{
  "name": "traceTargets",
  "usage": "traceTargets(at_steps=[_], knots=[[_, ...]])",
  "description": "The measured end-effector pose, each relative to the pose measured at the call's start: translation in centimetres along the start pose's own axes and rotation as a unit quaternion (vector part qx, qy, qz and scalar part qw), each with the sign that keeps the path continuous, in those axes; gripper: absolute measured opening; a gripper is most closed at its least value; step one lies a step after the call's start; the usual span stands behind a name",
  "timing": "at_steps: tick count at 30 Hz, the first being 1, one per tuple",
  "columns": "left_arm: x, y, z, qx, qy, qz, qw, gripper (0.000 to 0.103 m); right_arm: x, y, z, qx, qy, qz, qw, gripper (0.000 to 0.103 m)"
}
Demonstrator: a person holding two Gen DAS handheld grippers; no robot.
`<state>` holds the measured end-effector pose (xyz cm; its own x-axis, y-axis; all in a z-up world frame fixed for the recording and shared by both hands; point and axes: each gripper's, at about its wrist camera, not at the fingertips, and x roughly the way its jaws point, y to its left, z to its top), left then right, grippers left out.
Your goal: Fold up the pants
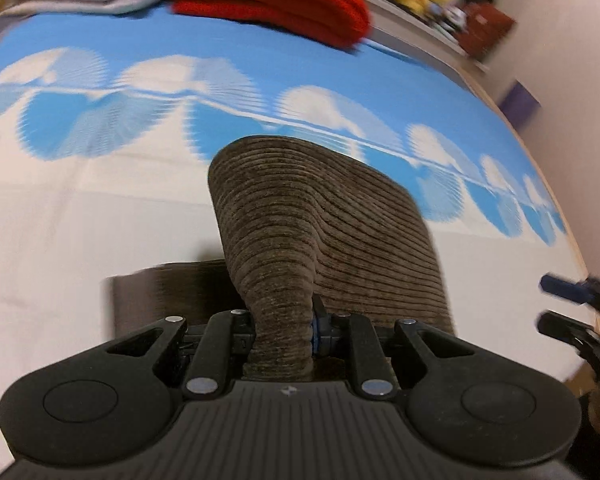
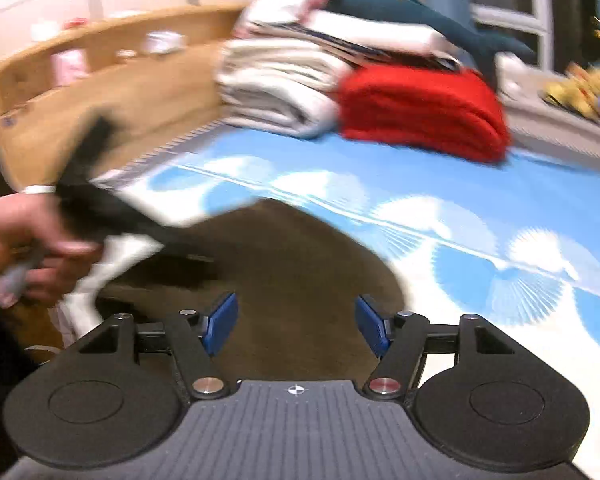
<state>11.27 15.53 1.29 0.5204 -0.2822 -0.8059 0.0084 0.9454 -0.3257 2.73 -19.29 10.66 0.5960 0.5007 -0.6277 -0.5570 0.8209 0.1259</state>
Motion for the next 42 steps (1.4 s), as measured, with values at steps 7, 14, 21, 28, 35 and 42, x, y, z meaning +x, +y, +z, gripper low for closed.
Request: traceTargets(at_steps=[7,14,21,28,35,42], knots=[[-0.9,8.0,-0.1,-0.069,0.0,0.027,0.9973,0.046,8.2,-1.5,-1.7,0.149,0.112,0.011,0.982,0.07],[1.6,12.9,-1.4,-0.137,0.04,0.01,0.9898,0.081,13.6,-0.7,-2.2,0.214,0.173,0.021,0.961,0.074],[5.3,14.9,-2.7,-0.161,0.09,-0.039,0.982,0.088,18.8,-1.6,-3.3,0.273,0.207,0.03,0.939,0.088],[6.9,14.4,-2.5,-0.17,0.104,-0.056,0.9784,0.079,20.7,-1.2,-3.6,0.279,0.217,0.043,0.935,0.071],[5.3,10.7,-1.4,-0.132,0.089,-0.034,0.9867,0.045,17.8,-1.2,-2.0,0.261,0.171,0.065,0.948,0.039],[4.4,2.4,1.6,-0.106,0.044,-0.052,0.992,0.043,11.8,-4.9,0.4,0.263,0.105,0.044,0.958,0.037]])
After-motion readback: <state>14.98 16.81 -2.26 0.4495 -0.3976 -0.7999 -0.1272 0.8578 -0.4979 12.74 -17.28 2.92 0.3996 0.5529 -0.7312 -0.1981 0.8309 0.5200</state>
